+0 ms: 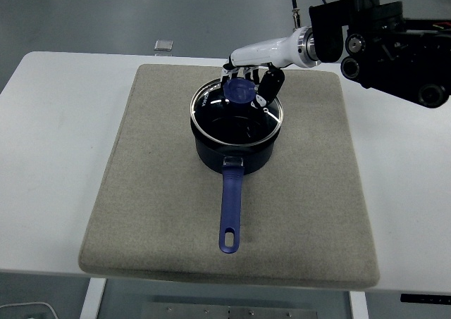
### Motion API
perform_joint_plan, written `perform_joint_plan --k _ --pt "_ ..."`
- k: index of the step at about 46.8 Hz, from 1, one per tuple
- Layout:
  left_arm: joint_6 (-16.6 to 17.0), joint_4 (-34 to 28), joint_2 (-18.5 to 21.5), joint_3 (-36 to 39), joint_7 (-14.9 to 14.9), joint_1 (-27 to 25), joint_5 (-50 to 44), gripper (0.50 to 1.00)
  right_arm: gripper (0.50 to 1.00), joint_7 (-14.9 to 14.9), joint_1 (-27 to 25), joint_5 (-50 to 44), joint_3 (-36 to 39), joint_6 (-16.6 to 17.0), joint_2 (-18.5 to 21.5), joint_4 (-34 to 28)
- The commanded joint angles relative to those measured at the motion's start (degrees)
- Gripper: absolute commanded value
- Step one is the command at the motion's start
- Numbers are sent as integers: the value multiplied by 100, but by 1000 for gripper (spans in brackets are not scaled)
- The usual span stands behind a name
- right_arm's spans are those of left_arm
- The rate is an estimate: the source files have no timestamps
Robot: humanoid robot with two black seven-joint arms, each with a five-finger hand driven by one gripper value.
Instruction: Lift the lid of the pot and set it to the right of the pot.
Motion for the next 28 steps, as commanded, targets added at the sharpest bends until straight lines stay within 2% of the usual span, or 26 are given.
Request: perform_joint_plan --k 1,11,28 --pt "0 0 0 0 7 -9 1 1000 531 9 99 20 -11 12 -23 -19" --pt "0 0 0 0 -2 0 1 1000 531 35 284 55 -72 187 -321 -124" --pt "0 0 0 0 7 -9 1 1000 531 61 108 38 -221 328 -840 -581"
